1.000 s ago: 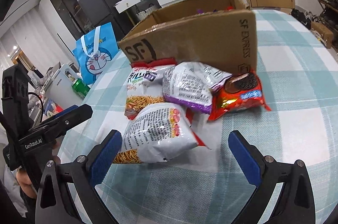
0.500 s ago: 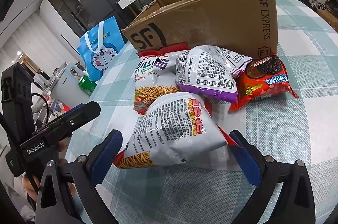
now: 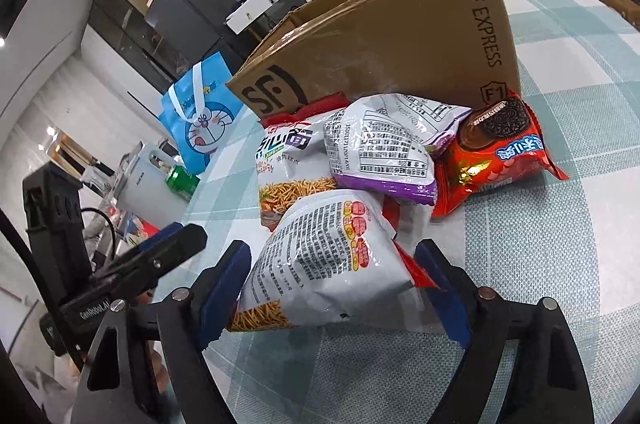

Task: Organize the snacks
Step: 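Grasp the large white noodle snack bag with the right gripper, then grasp the red-white noodle bag with left gripper while right gripper holds the white bag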

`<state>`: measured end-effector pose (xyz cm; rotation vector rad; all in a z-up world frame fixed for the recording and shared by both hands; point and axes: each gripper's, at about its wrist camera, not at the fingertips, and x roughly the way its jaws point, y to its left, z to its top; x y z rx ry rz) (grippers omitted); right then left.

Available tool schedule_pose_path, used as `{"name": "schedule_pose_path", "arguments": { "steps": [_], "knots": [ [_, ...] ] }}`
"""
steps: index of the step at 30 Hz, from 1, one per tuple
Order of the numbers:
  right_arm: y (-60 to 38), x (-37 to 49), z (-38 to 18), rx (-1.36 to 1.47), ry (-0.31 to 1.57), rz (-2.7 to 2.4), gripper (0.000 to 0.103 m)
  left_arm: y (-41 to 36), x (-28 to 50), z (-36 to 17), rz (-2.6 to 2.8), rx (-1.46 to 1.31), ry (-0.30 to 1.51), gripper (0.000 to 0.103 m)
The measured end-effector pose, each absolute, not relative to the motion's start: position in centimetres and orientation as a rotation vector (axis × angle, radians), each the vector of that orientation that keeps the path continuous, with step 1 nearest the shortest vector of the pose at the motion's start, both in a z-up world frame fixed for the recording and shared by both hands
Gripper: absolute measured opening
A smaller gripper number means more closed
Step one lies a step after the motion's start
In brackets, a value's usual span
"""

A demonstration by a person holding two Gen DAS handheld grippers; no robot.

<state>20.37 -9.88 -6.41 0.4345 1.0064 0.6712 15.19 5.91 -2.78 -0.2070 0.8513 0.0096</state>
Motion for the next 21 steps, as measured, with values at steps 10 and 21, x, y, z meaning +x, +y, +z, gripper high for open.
{"name": "schedule_pose_path", "arguments": {
  "steps": [10, 21],
  "knots": [
    [-10.4, 19.7, -5.9, 0.474, 0.985, 0.699, 0.055, 6.2, 15.3, -2.9, 0.015, -0.217, 0.857, 0.102],
    [-12.6, 17.7, -1.6, 0.417, 0.816, 0.676, 0.055, 5.9, 15.4, -3.2, 0.010, -0.206, 0.867, 0.102]
  ]
}}
